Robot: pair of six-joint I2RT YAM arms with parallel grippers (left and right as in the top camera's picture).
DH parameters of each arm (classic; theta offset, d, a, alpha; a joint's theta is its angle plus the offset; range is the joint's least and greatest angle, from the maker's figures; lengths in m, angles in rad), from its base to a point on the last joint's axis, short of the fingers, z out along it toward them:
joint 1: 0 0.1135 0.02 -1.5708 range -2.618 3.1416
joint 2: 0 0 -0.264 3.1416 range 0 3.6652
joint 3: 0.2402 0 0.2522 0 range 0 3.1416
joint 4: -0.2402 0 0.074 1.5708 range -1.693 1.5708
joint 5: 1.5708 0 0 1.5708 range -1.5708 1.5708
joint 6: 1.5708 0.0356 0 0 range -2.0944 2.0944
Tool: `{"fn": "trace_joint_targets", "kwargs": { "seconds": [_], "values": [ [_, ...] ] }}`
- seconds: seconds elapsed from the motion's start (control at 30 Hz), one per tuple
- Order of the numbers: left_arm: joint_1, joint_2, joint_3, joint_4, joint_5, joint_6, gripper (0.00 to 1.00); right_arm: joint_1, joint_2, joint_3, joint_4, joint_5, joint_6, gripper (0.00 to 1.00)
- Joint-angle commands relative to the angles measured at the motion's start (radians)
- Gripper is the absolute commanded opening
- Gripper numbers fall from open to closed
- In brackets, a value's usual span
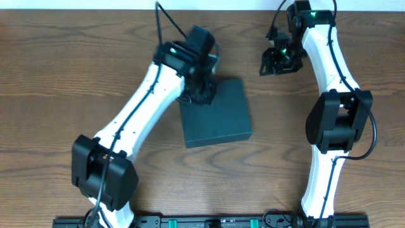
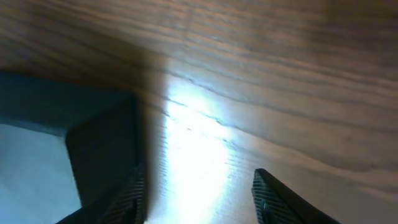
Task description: Pack container
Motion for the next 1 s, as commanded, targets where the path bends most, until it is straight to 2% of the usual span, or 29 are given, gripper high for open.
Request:
{"fn": "trace_joint_targets", "kwargs": {
  "seconds": [0.0,0.2,0.27,0.47,0.6,0.7,0.8,0.87,0.93,0.97],
  "values": [
    [-0.016,0.004,-0.101,0.035,-0.076,-0.075,0.06,0.002,0.007,0.021,-0.012,0.031,0.007,0.58],
    [-0.018,0.004,-0.274,0.183,-0.076,-0.089,0.05,0.002,0.007,0.021,-0.027,0.031,0.001,0.61],
    [-0.018,0.004,-0.300,0.211,-0.076,-0.089,0.06,0.002,0.007,0.021,-0.032,0.032,-0.001,0.66],
    [-0.014,0.002,-0.279,0.223,-0.076,-0.089,0.06,0.002,0.007,0.021,-0.034,0.064,-0.005,0.69],
    [0.006,-0.014,-0.191,0.182,-0.083,-0.089,0.06,0.002,0.006,0.031,-0.035,0.108,-0.004,0.75],
    [0.043,-0.042,-0.109,0.150,-0.185,-0.089,0.06,0.002,0.005,0.048,-0.035,0.137,0.006,0.82],
    [0.097,-0.084,-0.063,0.146,-0.382,-0.089,0.06,0.002,0.005,0.072,-0.034,0.198,0.036,0.91],
    [0.144,-0.117,-0.058,0.160,-0.511,-0.089,0.16,0.002,0.005,0.092,-0.029,0.236,0.043,0.96],
    [0.193,-0.135,-0.059,0.164,-0.576,-0.088,0.68,0.002,0.005,0.102,-0.012,0.265,0.045,0.99],
    [0.214,-0.138,-0.059,0.164,-0.589,-0.089,0.79,0.002,0.005,0.105,-0.005,0.267,0.045,0.99]
  ]
}}
